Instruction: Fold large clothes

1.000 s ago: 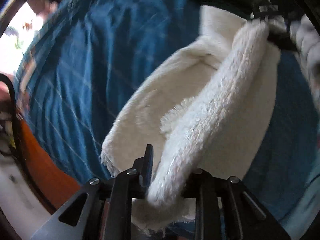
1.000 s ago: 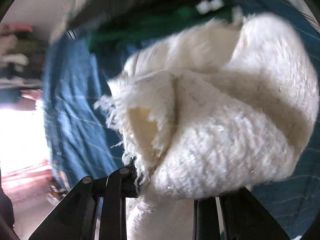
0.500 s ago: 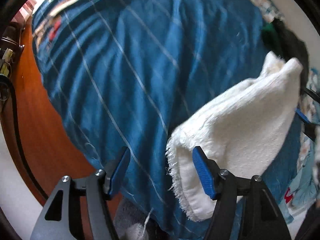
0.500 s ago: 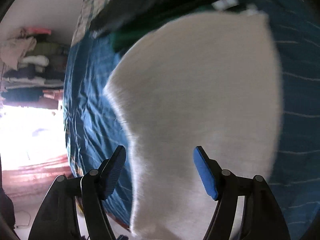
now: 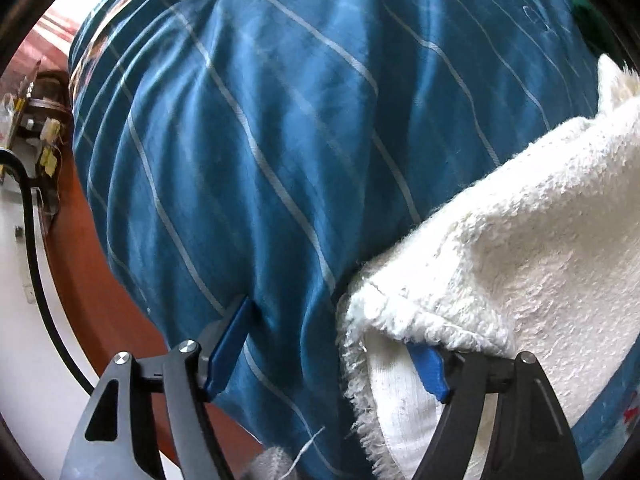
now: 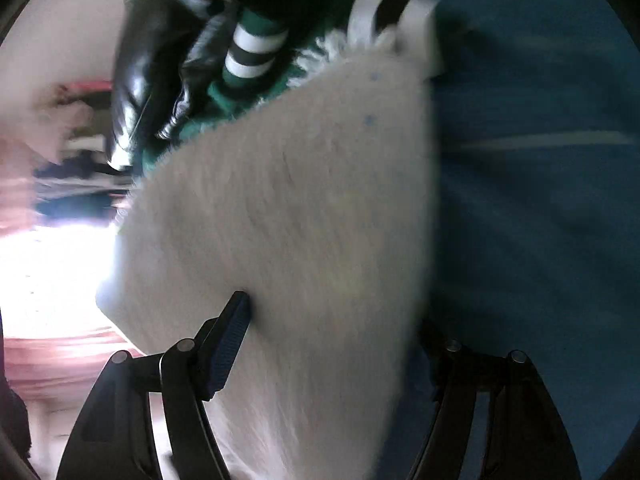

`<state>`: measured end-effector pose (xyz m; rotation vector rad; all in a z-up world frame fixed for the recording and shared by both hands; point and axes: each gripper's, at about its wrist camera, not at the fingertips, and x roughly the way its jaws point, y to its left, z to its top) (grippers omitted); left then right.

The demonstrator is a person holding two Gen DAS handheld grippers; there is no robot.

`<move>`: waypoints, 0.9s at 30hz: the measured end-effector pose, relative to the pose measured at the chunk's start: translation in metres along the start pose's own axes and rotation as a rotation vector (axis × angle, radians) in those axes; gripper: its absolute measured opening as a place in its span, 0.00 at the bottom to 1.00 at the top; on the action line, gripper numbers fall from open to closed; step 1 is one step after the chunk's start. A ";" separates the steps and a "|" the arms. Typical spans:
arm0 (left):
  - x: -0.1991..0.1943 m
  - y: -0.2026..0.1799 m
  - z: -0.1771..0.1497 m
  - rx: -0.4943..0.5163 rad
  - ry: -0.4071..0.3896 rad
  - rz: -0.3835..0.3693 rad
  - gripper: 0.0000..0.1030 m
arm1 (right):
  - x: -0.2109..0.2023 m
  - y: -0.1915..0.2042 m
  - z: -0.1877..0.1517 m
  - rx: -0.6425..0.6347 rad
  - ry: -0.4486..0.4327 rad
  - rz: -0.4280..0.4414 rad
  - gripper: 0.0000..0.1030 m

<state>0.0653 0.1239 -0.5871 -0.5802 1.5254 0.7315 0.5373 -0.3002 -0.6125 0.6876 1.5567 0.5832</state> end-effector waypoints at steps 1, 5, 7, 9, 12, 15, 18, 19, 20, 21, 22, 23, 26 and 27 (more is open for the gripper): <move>0.000 -0.005 0.006 0.008 -0.001 0.011 0.72 | 0.004 0.000 0.003 -0.003 -0.009 0.030 0.71; -0.006 -0.019 0.026 0.047 -0.014 0.071 0.72 | 0.011 0.016 -0.004 -0.035 -0.096 0.095 0.31; -0.009 -0.025 0.032 0.066 -0.019 0.090 0.72 | -0.007 0.013 -0.019 0.050 -0.184 0.132 0.24; -0.015 -0.030 0.039 0.083 -0.030 0.105 0.72 | -0.034 0.003 -0.040 0.142 -0.254 0.176 0.21; -0.037 -0.036 0.049 0.093 -0.071 0.142 0.72 | -0.088 -0.024 -0.088 0.302 -0.361 0.218 0.21; -0.071 -0.035 0.057 0.060 -0.135 0.123 0.72 | -0.157 -0.069 -0.158 0.488 -0.498 0.188 0.21; -0.092 -0.033 0.054 0.022 -0.181 0.103 0.72 | -0.203 -0.109 -0.237 0.646 -0.602 0.093 0.21; -0.094 -0.033 0.051 0.019 -0.191 0.100 0.72 | -0.216 -0.122 -0.262 0.692 -0.623 0.054 0.21; -0.097 -0.038 0.049 0.028 -0.202 0.099 0.72 | -0.225 -0.134 -0.286 0.733 -0.632 0.009 0.21; -0.097 -0.044 0.049 0.042 -0.208 0.103 0.72 | -0.231 -0.144 -0.301 0.754 -0.630 -0.028 0.24; -0.095 -0.054 0.047 0.072 -0.219 0.114 0.72 | -0.232 -0.159 -0.319 0.777 -0.611 -0.067 0.27; -0.094 -0.058 0.043 0.099 -0.226 0.120 0.72 | -0.234 -0.173 -0.329 0.795 -0.581 -0.095 0.38; -0.093 -0.103 0.027 0.212 -0.229 0.101 0.72 | -0.233 -0.212 -0.349 0.888 -0.486 -0.085 0.53; -0.096 -0.115 0.023 0.236 -0.224 0.087 0.72 | -0.240 -0.216 -0.353 0.904 -0.476 -0.081 0.54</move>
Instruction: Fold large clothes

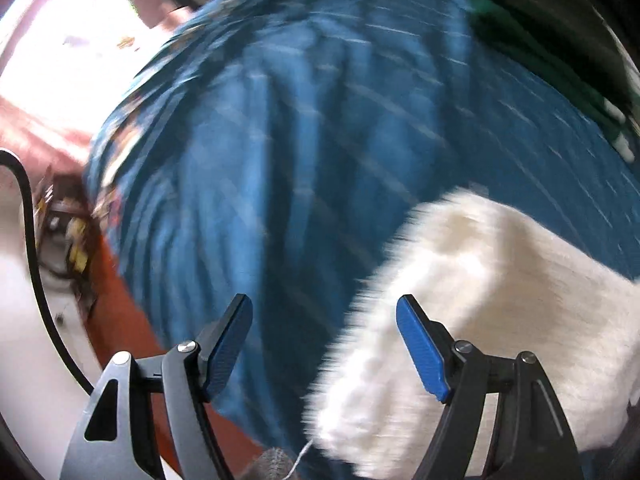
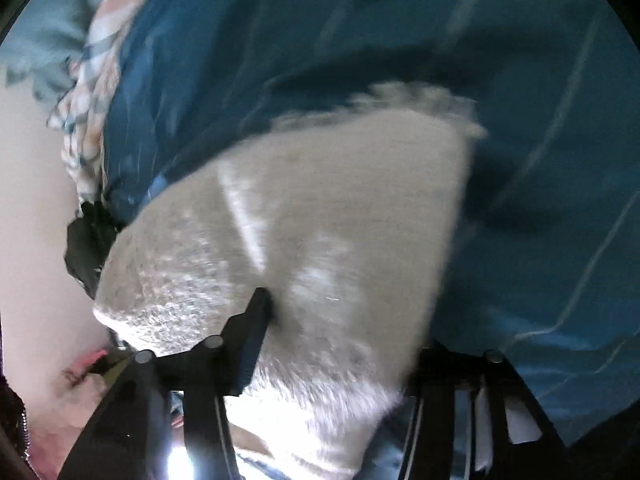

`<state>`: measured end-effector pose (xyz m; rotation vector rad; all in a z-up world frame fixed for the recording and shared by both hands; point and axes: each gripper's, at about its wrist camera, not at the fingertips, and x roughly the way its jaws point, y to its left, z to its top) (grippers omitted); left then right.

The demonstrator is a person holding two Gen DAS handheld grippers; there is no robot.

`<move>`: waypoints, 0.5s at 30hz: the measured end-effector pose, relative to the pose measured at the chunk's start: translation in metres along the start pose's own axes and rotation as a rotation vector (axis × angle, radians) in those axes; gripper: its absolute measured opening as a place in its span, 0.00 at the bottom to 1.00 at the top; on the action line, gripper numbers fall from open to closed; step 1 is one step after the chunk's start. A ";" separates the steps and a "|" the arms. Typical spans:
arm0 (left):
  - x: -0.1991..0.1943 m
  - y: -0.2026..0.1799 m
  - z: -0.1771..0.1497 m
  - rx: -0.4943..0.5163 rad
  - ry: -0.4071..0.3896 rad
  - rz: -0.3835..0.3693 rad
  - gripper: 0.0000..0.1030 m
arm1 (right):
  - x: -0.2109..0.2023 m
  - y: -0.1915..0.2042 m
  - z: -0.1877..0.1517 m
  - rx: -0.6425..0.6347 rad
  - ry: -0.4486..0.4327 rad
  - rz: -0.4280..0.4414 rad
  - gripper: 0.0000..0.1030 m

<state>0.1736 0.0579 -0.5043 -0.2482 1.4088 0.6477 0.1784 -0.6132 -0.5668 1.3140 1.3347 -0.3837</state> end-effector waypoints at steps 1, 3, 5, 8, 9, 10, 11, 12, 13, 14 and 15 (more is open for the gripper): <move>-0.001 -0.015 0.000 0.028 0.006 -0.022 0.72 | -0.010 0.001 0.003 -0.011 -0.013 -0.018 0.54; -0.009 -0.037 -0.001 0.064 -0.002 -0.052 0.72 | -0.042 0.007 -0.005 -0.108 -0.058 -0.082 0.55; -0.021 -0.057 -0.001 0.095 -0.023 -0.073 0.72 | -0.072 0.038 -0.015 -0.270 -0.128 -0.181 0.55; -0.027 -0.074 -0.001 0.118 -0.044 -0.087 0.72 | -0.078 0.104 -0.039 -0.553 -0.097 -0.163 0.55; -0.026 -0.077 -0.001 0.120 -0.042 -0.087 0.72 | -0.069 0.120 -0.042 -0.601 -0.062 -0.120 0.55; -0.021 -0.081 0.000 0.122 -0.039 -0.081 0.72 | -0.051 0.142 -0.046 -0.653 -0.013 -0.105 0.55; -0.017 -0.082 0.001 0.122 -0.038 -0.074 0.72 | -0.037 0.155 -0.050 -0.677 0.017 -0.100 0.55; -0.009 -0.085 0.002 0.125 -0.030 -0.058 0.72 | -0.010 0.172 -0.052 -0.715 0.061 -0.100 0.54; -0.003 -0.086 0.003 0.127 -0.025 -0.045 0.72 | 0.017 0.185 -0.054 -0.744 0.088 -0.110 0.54; 0.006 -0.085 0.005 0.130 -0.014 -0.025 0.72 | 0.035 0.190 -0.055 -0.762 0.089 -0.121 0.53; 0.011 -0.085 0.006 0.127 -0.002 -0.012 0.72 | 0.067 0.203 -0.054 -0.785 0.089 -0.166 0.53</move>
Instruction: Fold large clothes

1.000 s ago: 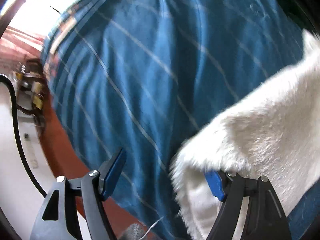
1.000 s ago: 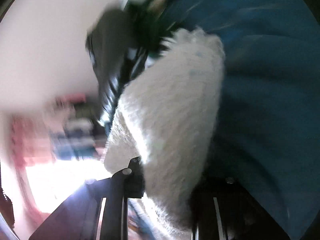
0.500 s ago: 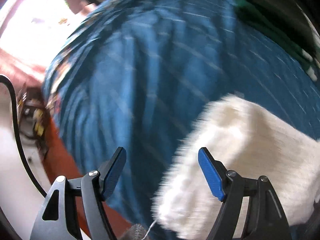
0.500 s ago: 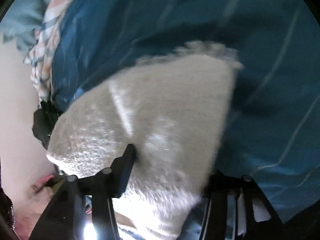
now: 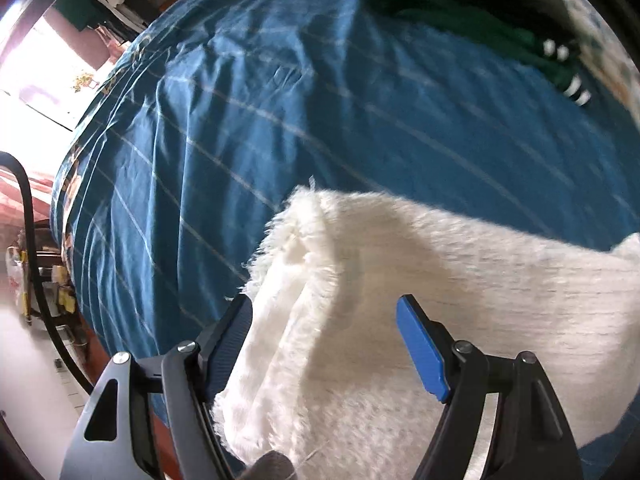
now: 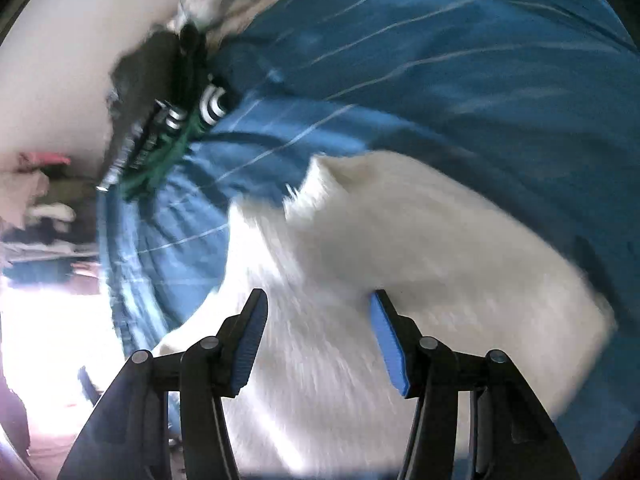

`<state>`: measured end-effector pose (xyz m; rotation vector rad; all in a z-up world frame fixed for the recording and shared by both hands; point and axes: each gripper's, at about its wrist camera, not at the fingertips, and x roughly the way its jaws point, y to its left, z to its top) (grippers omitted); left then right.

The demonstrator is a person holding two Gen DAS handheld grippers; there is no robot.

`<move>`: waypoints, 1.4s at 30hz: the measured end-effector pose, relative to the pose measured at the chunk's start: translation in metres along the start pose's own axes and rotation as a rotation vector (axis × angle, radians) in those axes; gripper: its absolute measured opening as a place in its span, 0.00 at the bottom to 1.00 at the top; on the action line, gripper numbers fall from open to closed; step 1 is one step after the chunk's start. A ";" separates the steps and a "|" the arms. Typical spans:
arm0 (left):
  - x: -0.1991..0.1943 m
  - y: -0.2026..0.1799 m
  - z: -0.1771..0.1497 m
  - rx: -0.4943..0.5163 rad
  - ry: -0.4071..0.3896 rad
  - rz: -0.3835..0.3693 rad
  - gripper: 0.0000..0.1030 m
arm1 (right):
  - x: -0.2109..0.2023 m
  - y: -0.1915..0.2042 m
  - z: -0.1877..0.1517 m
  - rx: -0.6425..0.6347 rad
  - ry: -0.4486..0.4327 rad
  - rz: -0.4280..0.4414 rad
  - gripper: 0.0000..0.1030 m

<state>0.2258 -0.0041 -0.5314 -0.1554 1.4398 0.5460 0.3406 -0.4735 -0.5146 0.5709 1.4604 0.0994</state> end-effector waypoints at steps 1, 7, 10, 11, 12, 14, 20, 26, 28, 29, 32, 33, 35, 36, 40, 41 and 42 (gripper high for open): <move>0.003 0.003 0.001 -0.010 0.008 0.005 0.72 | 0.027 0.014 0.008 -0.029 0.022 -0.053 0.53; 0.000 0.044 -0.001 -0.113 0.012 0.004 0.72 | 0.072 0.051 0.031 -0.150 0.022 -0.219 0.56; 0.002 0.058 0.000 -0.183 0.041 -0.036 0.72 | 0.038 0.039 0.027 -0.110 0.041 -0.125 0.56; 0.007 0.061 0.002 -0.207 0.067 -0.060 0.72 | 0.022 0.032 0.025 -0.095 0.034 -0.073 0.56; 0.011 0.062 0.005 -0.223 0.083 -0.076 0.72 | 0.012 0.029 0.025 -0.086 0.023 -0.050 0.56; 0.021 0.058 0.013 -0.235 0.082 -0.062 0.71 | -0.010 0.027 0.025 -0.071 -0.010 -0.033 0.56; 0.062 0.044 0.033 -0.188 0.062 0.044 0.04 | -0.036 0.004 0.021 -0.002 0.000 0.001 0.56; 0.065 0.072 0.028 -0.222 0.083 0.030 0.05 | -0.015 0.020 0.024 -0.105 0.043 -0.020 0.56; 0.051 0.078 0.023 -0.219 0.061 0.012 0.10 | 0.011 0.033 0.033 -0.149 0.061 -0.064 0.56; 0.046 0.079 0.022 -0.217 0.054 0.011 0.10 | 0.027 0.038 0.036 -0.181 0.083 -0.101 0.56; 0.021 0.075 0.018 -0.205 0.002 0.014 0.10 | 0.062 0.046 0.044 -0.236 0.101 -0.198 0.56; 0.016 0.071 0.020 -0.196 -0.014 0.015 0.10 | 0.066 0.054 0.048 -0.267 0.108 -0.223 0.56; 0.001 0.061 0.023 -0.190 -0.054 0.007 0.13 | 0.060 0.064 0.053 -0.288 0.111 -0.234 0.56; -0.003 0.059 0.026 -0.191 -0.071 -0.003 0.20 | 0.046 0.068 0.055 -0.289 0.099 -0.212 0.56; -0.003 0.032 0.031 -0.163 -0.111 -0.047 0.88 | 0.005 0.066 0.060 -0.267 0.023 -0.127 0.63; 0.000 0.024 0.028 -0.151 -0.112 -0.050 0.88 | -0.001 0.066 0.061 -0.281 0.004 -0.124 0.69; 0.008 0.016 0.026 -0.136 -0.098 -0.042 0.88 | 0.000 0.067 0.064 -0.314 -0.002 -0.138 0.72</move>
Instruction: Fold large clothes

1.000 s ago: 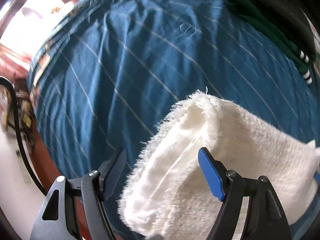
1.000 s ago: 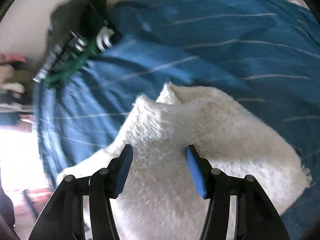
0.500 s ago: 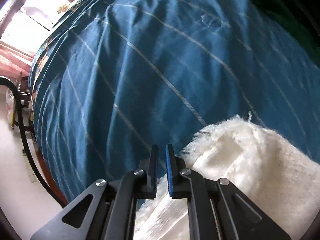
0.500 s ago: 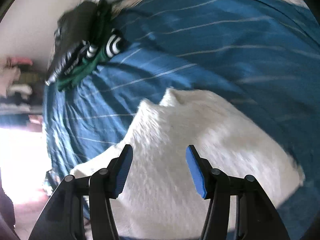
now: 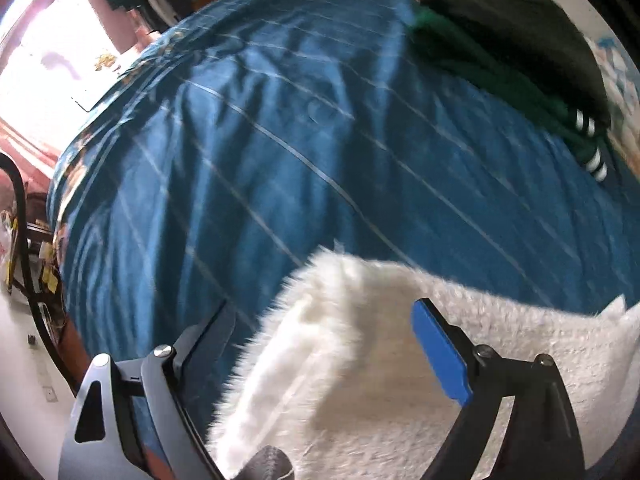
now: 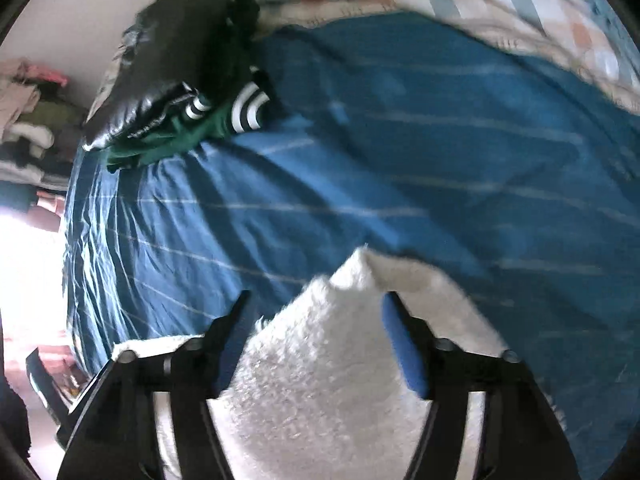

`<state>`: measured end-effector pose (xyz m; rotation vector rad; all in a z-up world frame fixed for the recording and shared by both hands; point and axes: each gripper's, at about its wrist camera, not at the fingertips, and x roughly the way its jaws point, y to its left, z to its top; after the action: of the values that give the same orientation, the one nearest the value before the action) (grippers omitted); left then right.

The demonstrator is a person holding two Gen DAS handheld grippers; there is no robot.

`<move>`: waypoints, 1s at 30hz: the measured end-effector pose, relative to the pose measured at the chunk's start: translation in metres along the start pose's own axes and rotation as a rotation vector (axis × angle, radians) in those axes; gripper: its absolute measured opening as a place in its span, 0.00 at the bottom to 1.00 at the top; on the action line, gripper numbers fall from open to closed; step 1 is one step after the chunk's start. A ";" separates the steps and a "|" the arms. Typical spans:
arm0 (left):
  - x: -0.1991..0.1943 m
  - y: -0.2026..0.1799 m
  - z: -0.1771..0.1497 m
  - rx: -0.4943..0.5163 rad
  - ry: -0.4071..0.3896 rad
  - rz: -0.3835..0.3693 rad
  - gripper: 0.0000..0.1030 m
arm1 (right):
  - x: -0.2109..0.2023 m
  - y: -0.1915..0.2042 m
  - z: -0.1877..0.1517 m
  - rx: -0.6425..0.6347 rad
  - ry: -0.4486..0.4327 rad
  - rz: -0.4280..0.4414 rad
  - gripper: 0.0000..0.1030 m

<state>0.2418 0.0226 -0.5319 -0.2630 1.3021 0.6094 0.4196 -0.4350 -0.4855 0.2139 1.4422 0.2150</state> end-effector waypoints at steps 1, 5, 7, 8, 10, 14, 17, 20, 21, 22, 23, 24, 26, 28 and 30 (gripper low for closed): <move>0.008 -0.006 -0.003 0.012 0.020 0.005 0.88 | 0.003 0.000 0.002 -0.023 0.006 -0.022 0.72; 0.043 -0.021 -0.025 0.052 0.061 0.020 0.90 | 0.053 0.003 0.007 -0.117 0.149 -0.032 0.72; 0.049 -0.020 -0.031 0.057 0.008 0.022 1.00 | 0.066 0.007 0.003 -0.163 0.154 -0.048 0.64; 0.051 -0.018 -0.032 0.053 0.002 0.006 1.00 | 0.066 0.009 0.002 -0.175 0.124 -0.051 0.27; 0.055 -0.010 -0.031 0.019 -0.004 -0.058 1.00 | 0.064 0.014 0.001 -0.193 0.076 -0.064 0.18; 0.061 0.005 -0.035 -0.089 -0.112 -0.153 1.00 | 0.039 0.019 -0.003 -0.168 -0.038 -0.060 0.11; 0.065 0.009 -0.029 -0.088 -0.058 -0.184 1.00 | 0.022 0.024 -0.002 -0.155 -0.073 -0.046 0.10; 0.064 0.010 -0.023 -0.081 -0.012 -0.185 1.00 | 0.034 0.022 0.003 -0.176 0.011 -0.106 0.11; 0.058 0.009 -0.021 -0.076 -0.002 -0.177 1.00 | 0.036 0.018 0.006 -0.160 0.050 -0.107 0.15; 0.052 0.009 -0.017 -0.065 -0.001 -0.161 1.00 | 0.036 0.014 0.006 -0.139 0.065 -0.088 0.17; 0.039 0.007 -0.016 -0.044 -0.006 -0.133 1.00 | 0.024 0.008 0.006 -0.101 0.070 -0.048 0.18; 0.029 0.005 -0.016 -0.030 -0.014 -0.122 1.00 | 0.011 0.004 0.005 -0.083 0.051 -0.028 0.21; 0.007 0.001 -0.019 -0.001 -0.032 -0.083 1.00 | -0.021 -0.001 -0.004 -0.042 -0.020 -0.029 0.23; -0.014 -0.005 -0.028 0.023 -0.040 -0.070 1.00 | -0.039 -0.002 -0.020 -0.011 -0.044 0.018 0.23; -0.025 -0.011 -0.036 0.033 -0.032 -0.062 1.00 | -0.027 0.007 -0.037 -0.009 0.055 0.069 0.23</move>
<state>0.2152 -0.0111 -0.5192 -0.2646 1.2680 0.5368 0.3797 -0.4354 -0.4623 0.2523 1.4894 0.2854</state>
